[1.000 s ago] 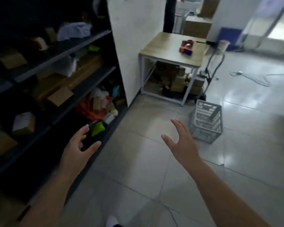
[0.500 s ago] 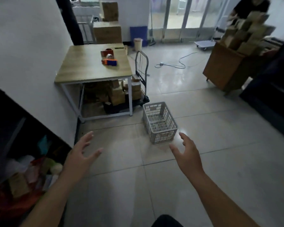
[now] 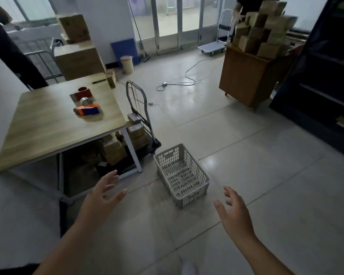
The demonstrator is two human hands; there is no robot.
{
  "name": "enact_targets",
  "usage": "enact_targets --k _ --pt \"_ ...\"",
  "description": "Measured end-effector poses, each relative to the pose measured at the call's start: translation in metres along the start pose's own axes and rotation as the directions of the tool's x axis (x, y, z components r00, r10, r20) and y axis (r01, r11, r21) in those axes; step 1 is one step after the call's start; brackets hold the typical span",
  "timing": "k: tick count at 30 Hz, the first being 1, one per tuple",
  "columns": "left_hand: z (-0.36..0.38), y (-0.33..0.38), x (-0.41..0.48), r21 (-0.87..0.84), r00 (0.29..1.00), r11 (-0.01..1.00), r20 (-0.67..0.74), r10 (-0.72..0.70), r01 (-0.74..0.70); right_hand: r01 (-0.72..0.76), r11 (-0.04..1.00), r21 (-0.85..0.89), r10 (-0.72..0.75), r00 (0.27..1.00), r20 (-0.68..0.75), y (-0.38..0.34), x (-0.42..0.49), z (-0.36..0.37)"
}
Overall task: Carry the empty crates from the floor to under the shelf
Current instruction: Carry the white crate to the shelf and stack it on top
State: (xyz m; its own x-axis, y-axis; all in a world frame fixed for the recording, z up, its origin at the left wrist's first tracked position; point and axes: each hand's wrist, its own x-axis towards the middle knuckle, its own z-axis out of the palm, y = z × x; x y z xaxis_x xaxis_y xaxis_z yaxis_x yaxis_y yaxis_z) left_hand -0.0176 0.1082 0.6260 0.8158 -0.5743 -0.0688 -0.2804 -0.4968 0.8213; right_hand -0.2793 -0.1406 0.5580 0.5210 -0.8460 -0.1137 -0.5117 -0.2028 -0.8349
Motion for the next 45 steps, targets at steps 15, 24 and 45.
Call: enact_targets --k 15,24,45 --pt "0.117 -0.037 0.379 0.158 0.933 0.987 0.359 -0.038 -0.020 -0.378 0.925 0.026 0.377 0.914 -0.149 0.005 0.224 0.120" --pt "0.254 -0.159 0.582 0.257 0.866 0.966 0.481 -0.138 0.012 -0.700 0.702 0.128 0.709 0.673 -0.211 0.100 0.341 0.238" --pt "0.557 -0.511 0.830 0.579 0.917 0.809 0.368 -0.153 -0.097 -0.834 0.484 0.264 0.868 0.421 -0.262 0.459 0.475 0.472"
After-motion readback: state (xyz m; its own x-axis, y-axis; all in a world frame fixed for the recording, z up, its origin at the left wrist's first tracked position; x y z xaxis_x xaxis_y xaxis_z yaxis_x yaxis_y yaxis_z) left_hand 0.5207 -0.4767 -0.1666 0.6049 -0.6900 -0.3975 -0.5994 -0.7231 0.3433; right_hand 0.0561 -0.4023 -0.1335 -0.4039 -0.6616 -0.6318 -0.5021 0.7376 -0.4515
